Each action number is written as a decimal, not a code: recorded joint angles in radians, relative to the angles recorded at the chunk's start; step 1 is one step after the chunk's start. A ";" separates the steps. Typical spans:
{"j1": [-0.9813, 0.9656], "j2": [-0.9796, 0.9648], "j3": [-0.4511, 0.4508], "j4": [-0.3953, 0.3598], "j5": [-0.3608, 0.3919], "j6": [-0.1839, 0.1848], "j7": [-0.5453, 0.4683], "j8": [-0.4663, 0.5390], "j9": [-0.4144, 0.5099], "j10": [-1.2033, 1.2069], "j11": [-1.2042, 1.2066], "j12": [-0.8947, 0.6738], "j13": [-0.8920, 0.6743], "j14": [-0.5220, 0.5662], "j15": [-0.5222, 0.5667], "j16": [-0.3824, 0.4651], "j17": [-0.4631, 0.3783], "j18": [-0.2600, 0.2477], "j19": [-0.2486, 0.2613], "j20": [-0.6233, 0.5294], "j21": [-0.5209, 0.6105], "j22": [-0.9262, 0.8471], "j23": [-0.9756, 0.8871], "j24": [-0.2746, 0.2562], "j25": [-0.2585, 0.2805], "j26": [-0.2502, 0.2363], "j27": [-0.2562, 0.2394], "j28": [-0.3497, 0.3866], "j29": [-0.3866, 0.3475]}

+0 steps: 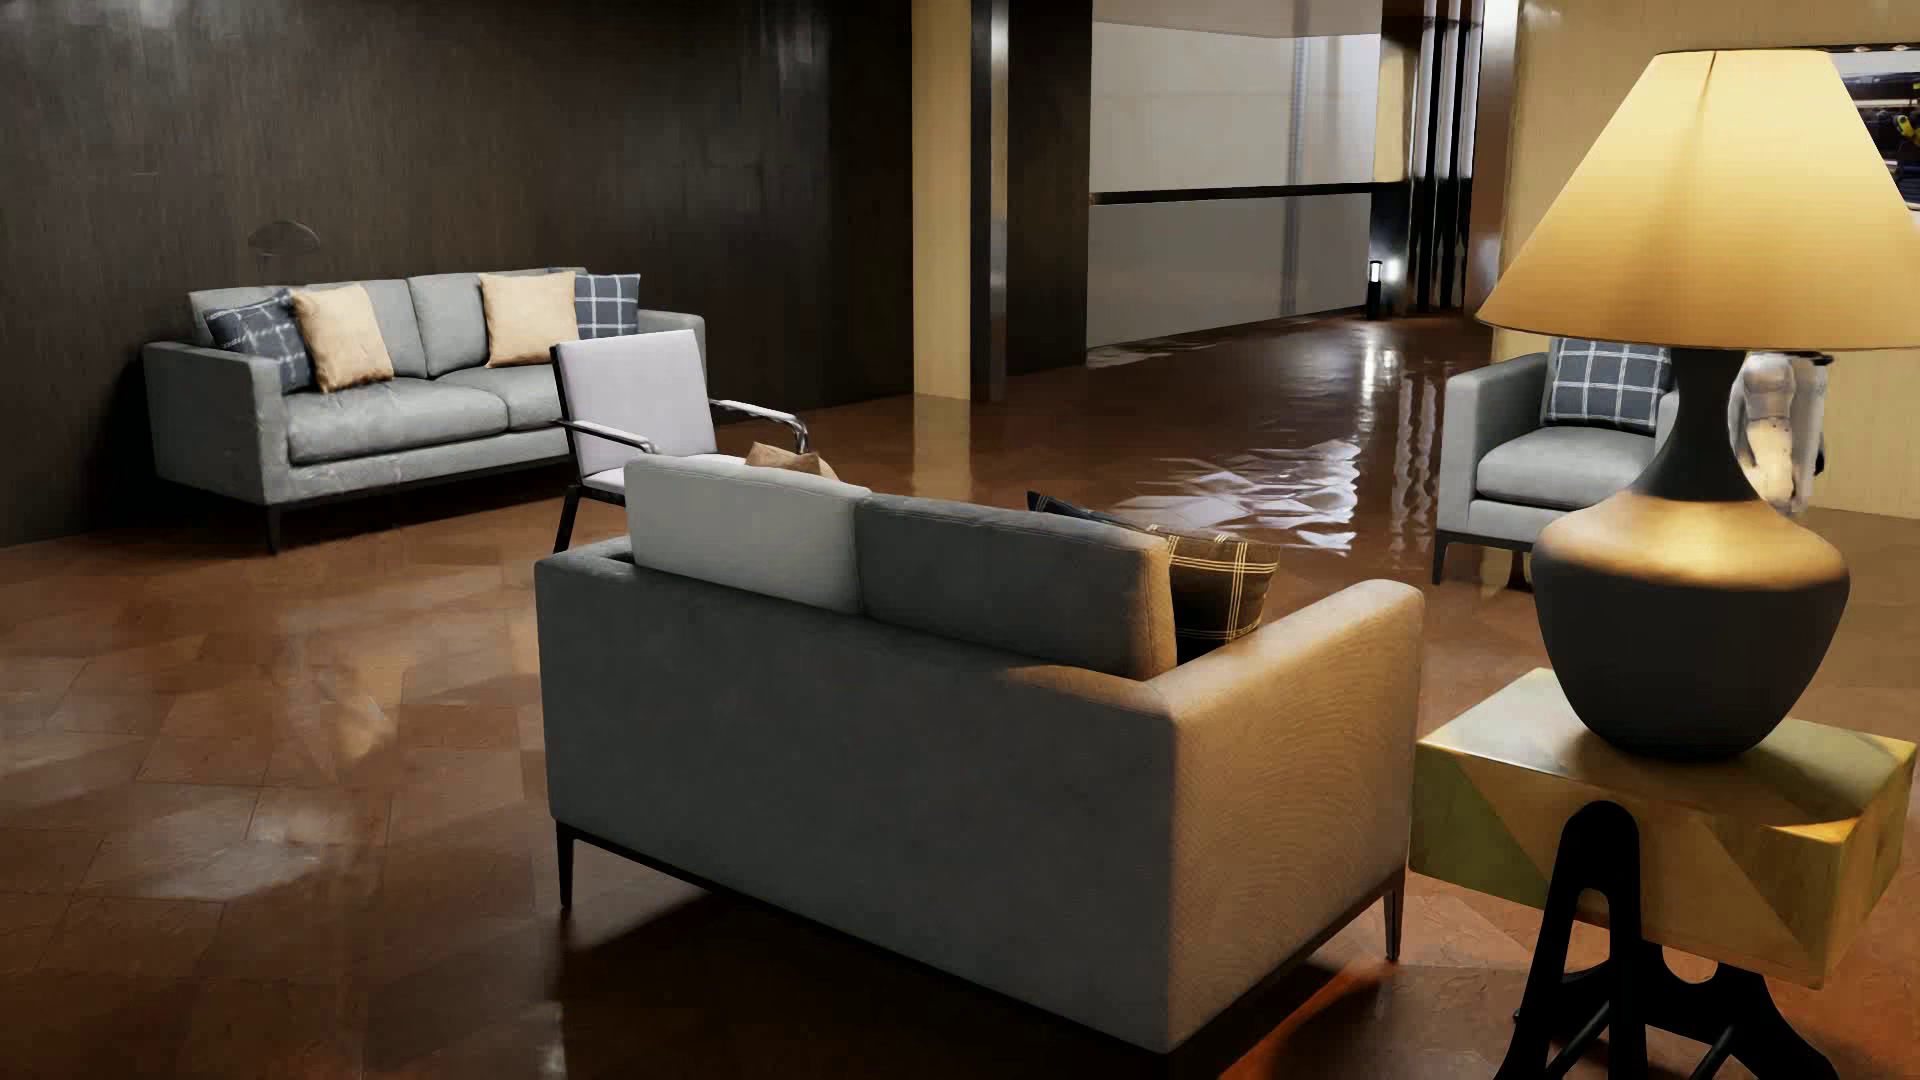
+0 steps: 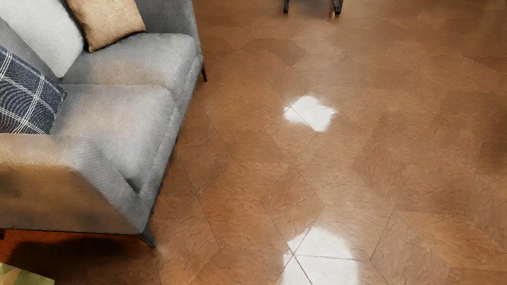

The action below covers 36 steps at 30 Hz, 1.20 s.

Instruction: Walk around the sofa

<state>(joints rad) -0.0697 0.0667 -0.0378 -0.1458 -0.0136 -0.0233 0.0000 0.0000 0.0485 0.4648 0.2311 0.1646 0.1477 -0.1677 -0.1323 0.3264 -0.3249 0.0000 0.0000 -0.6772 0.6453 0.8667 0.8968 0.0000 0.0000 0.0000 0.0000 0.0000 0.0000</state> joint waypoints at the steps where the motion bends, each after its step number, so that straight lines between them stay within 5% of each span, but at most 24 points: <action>1: -0.025 -0.027 0.026 -0.010 -0.004 -0.001 0.000 0.000 -0.004 0.014 0.023 -0.008 0.006 0.016 -0.024 -0.003 -0.003 0.000 0.000 -0.005 -0.067 0.002 0.013 0.000 0.000 0.000 0.000 0.000 0.000; 2: -0.016 0.012 -0.031 -0.025 -0.006 -0.015 0.000 0.000 -0.018 0.026 -0.065 0.013 0.038 0.009 -0.075 0.001 0.002 0.000 0.000 -0.002 -0.096 -0.008 0.009 0.000 0.000 0.000 0.000 0.000 0.000; 3: -0.022 -0.041 0.005 -0.018 0.002 -0.003 0.000 0.000 -0.002 0.036 0.266 0.000 0.034 0.021 -0.201 0.005 -0.005 0.000 0.000 -0.005 -0.074 -0.017 0.005 0.000 0.000 0.000 0.000 0.000 0.000; 7: 0.088 -0.269 -0.037 -0.032 -0.028 -0.025 0.000 0.000 0.076 0.043 0.688 -0.038 0.067 -0.084 -0.178 0.038 0.014 0.000 0.000 -0.035 -0.084 -0.071 0.021 0.000 0.000 0.000 0.000 0.000 0.000; 9: 0.117 -0.387 -0.137 -0.005 -0.031 0.000 0.000 0.000 0.055 0.014 0.689 -0.070 0.102 -0.142 -0.168 0.025 0.008 0.000 0.000 -0.017 -0.079 -0.060 0.017 0.000 0.000 0.000 0.000 0.000 0.000; 15: 0.360 -0.610 -0.248 0.032 -0.058 0.008 0.000 0.000 0.077 -0.065 0.388 -0.150 0.148 -0.356 0.042 0.031 -0.001 0.000 0.000 0.038 -0.099 -0.104 0.103 0.000 0.000 0.000 0.000 0.000 0.000; 18: 0.435 -0.661 -0.309 0.071 -0.058 0.021 0.000 0.000 0.078 -0.041 0.526 -0.142 0.156 -0.290 0.031 0.035 -0.013 0.000 0.000 -0.005 -0.084 -0.073 0.108 0.000 0.000 0.000 0.000 0.000 0.000; 20: 0.435 -0.626 -0.316 0.116 -0.023 0.052 0.000 0.000 0.079 0.096 0.640 -0.077 0.141 -0.067 -0.033 0.017 -0.020 0.000 0.000 -0.001 -0.072 -0.049 0.127 0.000 0.000 0.000 0.000 0.000 0.000; 22: 0.292 -0.536 -0.244 0.133 0.018 0.046 0.000 0.000 0.071 0.416 0.648 -0.028 0.126 0.226 -0.115 0.015 -0.003 0.000 0.000 -0.042 -0.116 -0.019 0.122 0.000 0.000 0.000 0.000 0.000 0.000; 25: -0.044 -0.323 -0.095 0.101 0.038 0.007 0.000 0.000 0.090 0.878 0.550 0.032 0.082 0.219 -0.180 0.018 0.007 0.000 0.000 -0.024 -0.140 0.007 0.020 0.000 0.000 0.000 0.000 0.000 0.000; 29: -0.302 0.033 0.123 0.057 0.003 -0.049 0.000 0.000 0.100 0.346 0.321 0.109 0.036 0.440 -0.223 0.050 -0.020 0.000 0.000 -0.050 -0.183 0.013 -0.136 0.000 0.000 0.000 0.000 0.000 0.000; 30: -0.337 0.096 0.158 0.060 0.000 -0.050 0.000 0.000 0.091 0.168 0.288 0.129 0.016 0.375 -0.263 0.056 -0.031 0.000 0.000 -0.046 -0.186 0.005 -0.164 0.000 0.000 0.000 0.000 0.000 0.000; 32: -0.374 0.208 0.179 0.058 0.002 -0.054 0.000 0.000 0.070 -0.021 0.264 0.150 -0.030 -0.079 -0.343 0.051 -0.048 0.000 0.000 -0.052 -0.194 0.036 -0.179 0.000 0.000 0.000 0.000 0.000 0.000; 33: -0.397 0.234 0.210 0.069 -0.001 -0.056 0.000 0.000 0.066 -0.009 0.279 0.154 -0.038 -0.130 -0.358 0.051 -0.041 0.000 0.000 -0.073 -0.219 0.043 -0.169 0.000 0.000 0.000 0.000 0.000 0.000; 35: -0.460 0.275 0.240 0.039 -0.033 -0.088 0.000 0.000 0.068 0.092 0.358 0.163 -0.030 0.287 -0.251 0.046 -0.020 0.000 0.000 -0.090 -0.246 0.056 -0.124 0.000 0.000 0.000 0.000 0.000 0.000; 36: -0.461 0.268 0.248 0.012 -0.068 -0.119 0.000 0.000 0.074 0.179 0.460 0.156 -0.003 0.399 -0.100 0.044 0.002 0.000 0.000 -0.104 -0.257 0.072 -0.090 0.000 0.000 0.000 0.000 0.000 0.000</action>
<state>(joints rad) -0.5308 0.3344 0.2098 -0.1343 -0.0816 -0.1426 0.0000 0.0000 0.1225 0.6439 0.6908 0.3210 0.1444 0.2316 -0.2323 0.3704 -0.3233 0.0000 0.0000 -0.7811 0.3886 0.9385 0.8064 0.0000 0.0000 0.0000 0.0000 0.0000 0.0000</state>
